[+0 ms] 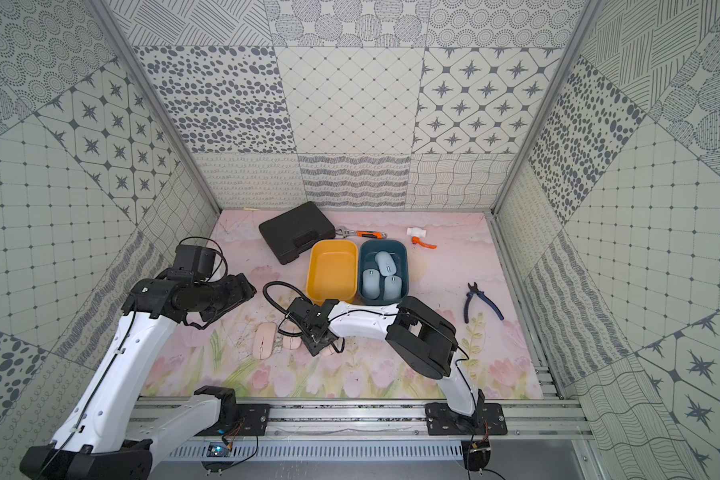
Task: Place the mice by color into the storage box
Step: Pick up the mouse from the center of the board.
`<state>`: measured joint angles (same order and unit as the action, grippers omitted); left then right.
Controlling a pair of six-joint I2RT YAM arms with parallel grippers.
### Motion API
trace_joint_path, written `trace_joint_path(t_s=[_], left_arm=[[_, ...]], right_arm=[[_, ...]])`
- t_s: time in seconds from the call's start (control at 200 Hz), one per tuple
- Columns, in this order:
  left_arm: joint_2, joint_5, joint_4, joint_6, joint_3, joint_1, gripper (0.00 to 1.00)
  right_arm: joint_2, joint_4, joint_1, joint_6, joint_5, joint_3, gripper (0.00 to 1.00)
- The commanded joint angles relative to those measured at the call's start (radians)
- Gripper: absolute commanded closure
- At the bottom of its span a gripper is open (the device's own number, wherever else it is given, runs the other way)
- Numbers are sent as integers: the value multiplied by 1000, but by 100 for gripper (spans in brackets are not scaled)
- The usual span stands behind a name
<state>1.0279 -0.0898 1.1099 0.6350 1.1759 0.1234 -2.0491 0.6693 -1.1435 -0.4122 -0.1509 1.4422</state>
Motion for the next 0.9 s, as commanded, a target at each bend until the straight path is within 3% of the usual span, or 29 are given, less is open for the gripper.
trace_joint_path(t_s=[0.0,0.19,0.295,0.896], left_arm=[[-3,0,6,-17,-8,-8,20],[2,-1,5,-19,-9,-6,19],[4,2,5,-20,-8,-8,20],[20,-10,-4,-24,1,-10,20]], right_arm=[[-3,1,-1,-8,-5,15,40],[-10,13,0,-13,2,24,40],[-5,24,-1,-13,5,30,45],[73,133,-1,-13,-10,83,44]])
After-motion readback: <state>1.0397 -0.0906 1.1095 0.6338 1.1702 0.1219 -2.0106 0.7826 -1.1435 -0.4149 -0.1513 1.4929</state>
